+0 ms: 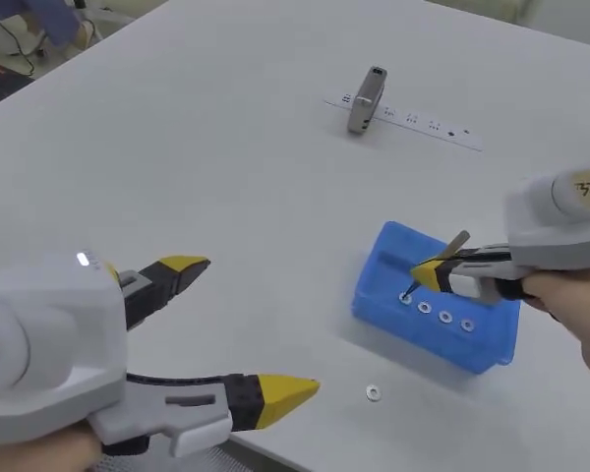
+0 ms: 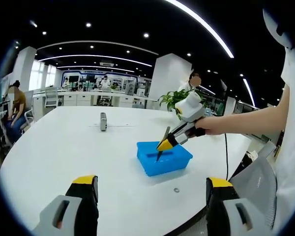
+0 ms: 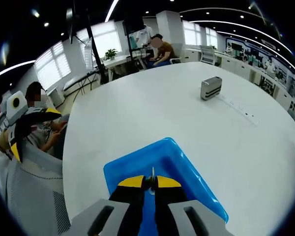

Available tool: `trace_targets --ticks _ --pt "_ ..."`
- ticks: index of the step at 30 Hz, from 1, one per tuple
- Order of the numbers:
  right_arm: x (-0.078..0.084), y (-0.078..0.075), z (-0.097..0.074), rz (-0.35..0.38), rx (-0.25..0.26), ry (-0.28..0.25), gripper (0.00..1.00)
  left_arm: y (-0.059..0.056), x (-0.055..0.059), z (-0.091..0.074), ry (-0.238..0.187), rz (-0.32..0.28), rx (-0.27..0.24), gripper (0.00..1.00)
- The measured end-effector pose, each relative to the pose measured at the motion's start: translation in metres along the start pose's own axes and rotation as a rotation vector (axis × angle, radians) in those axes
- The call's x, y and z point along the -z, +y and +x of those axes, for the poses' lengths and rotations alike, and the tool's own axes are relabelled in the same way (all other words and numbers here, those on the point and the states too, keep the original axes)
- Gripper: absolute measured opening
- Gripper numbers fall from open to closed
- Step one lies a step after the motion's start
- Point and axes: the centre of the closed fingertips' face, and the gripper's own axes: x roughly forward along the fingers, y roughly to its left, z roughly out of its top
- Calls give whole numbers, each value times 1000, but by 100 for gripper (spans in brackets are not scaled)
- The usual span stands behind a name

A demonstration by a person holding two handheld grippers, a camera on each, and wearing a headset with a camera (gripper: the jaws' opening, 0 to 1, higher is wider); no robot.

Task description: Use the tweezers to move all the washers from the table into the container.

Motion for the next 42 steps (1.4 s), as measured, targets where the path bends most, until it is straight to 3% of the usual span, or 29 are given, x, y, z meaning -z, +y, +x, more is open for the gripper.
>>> trace_targets --ticks 5,7,15,29,42 --pt "-10 14 -18 -25 -2 -51 4 -2 0 2 2 1 4 93" --pt "-12 20 -26 -89 11 -55 4 -3 0 2 4 2 7 93" --pt "-12 53 -41 -125 -33 -85 3 -6 0 4 7 8 20 93" --pt "42 95 -10 -101 -162 26 3 -8 1 4 14 14 31 92" --pt "59 100 -3 -113 -202 93 4 -7 3 4 18 11 31 92"
